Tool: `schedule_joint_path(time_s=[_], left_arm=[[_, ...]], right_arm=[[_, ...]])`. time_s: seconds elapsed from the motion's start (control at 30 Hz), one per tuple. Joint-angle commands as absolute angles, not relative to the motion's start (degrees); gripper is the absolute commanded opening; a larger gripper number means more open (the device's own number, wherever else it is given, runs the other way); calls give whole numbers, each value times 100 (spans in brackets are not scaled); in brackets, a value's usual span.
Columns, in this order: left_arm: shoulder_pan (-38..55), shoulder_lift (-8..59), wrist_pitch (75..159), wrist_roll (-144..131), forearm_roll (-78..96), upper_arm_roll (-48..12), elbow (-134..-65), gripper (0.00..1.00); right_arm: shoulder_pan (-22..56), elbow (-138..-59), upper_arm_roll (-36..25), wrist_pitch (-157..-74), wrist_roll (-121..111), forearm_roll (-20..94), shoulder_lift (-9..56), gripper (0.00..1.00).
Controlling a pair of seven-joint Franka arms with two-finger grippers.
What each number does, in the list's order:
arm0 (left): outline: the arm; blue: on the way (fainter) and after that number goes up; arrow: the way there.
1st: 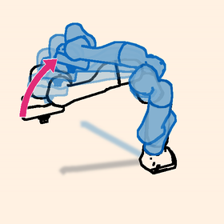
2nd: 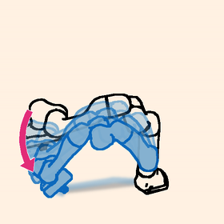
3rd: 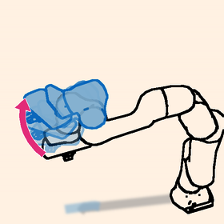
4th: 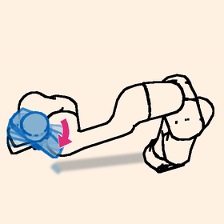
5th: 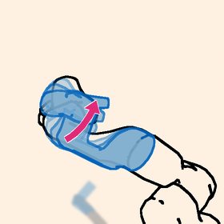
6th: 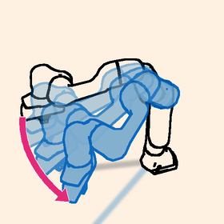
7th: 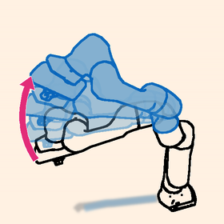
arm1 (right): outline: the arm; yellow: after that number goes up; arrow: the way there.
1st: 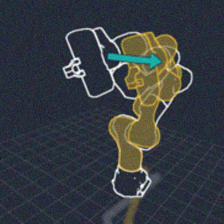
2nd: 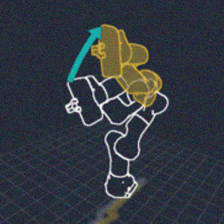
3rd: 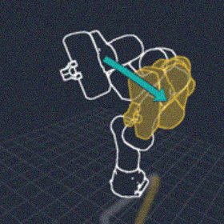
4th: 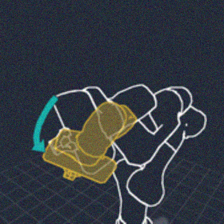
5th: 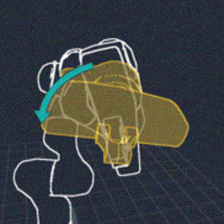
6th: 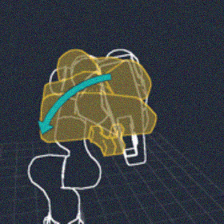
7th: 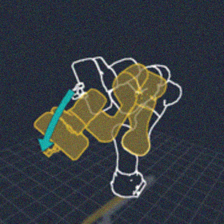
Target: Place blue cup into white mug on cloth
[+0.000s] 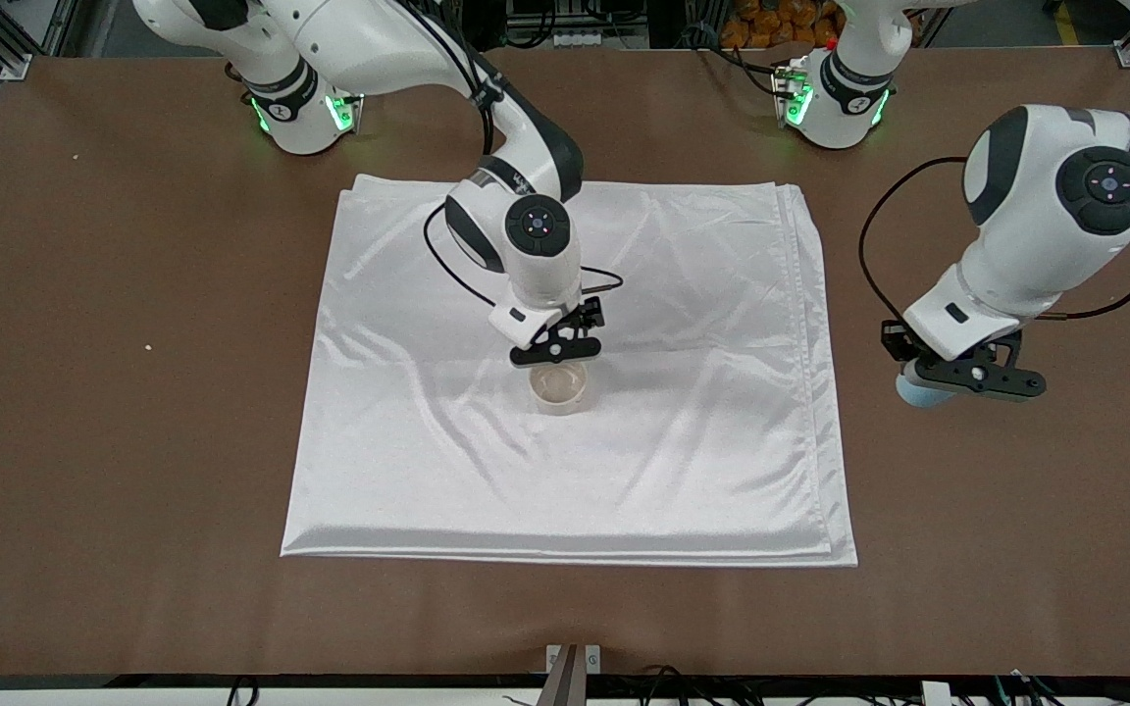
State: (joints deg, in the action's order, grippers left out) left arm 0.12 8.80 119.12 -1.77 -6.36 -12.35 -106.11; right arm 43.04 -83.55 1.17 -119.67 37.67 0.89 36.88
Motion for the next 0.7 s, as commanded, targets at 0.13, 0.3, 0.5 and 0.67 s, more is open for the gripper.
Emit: schedule_joint_path(time_s=[0.13,0.3,0.5,0.67], left_arm=[[597,1502,11821,-1010,-712,-1274,-9845,0],[949,1801,11786,-1511,-712,-1274,-9502,0],[1432,2091,11646,-2214,-686,-1274,-9159,0],[1757,2434,11365,-2688,-650,-1274,-8667,0]], right_arm=[[3982,-8455,141,-10794,3779,70,2611,100],[3797,-8455,141,-10205,3771,70,2137,100],[3578,-8455,123,-9792,3385,70,1662,100],[3226,-8455,123,-9536,3208,79,1336,100]])
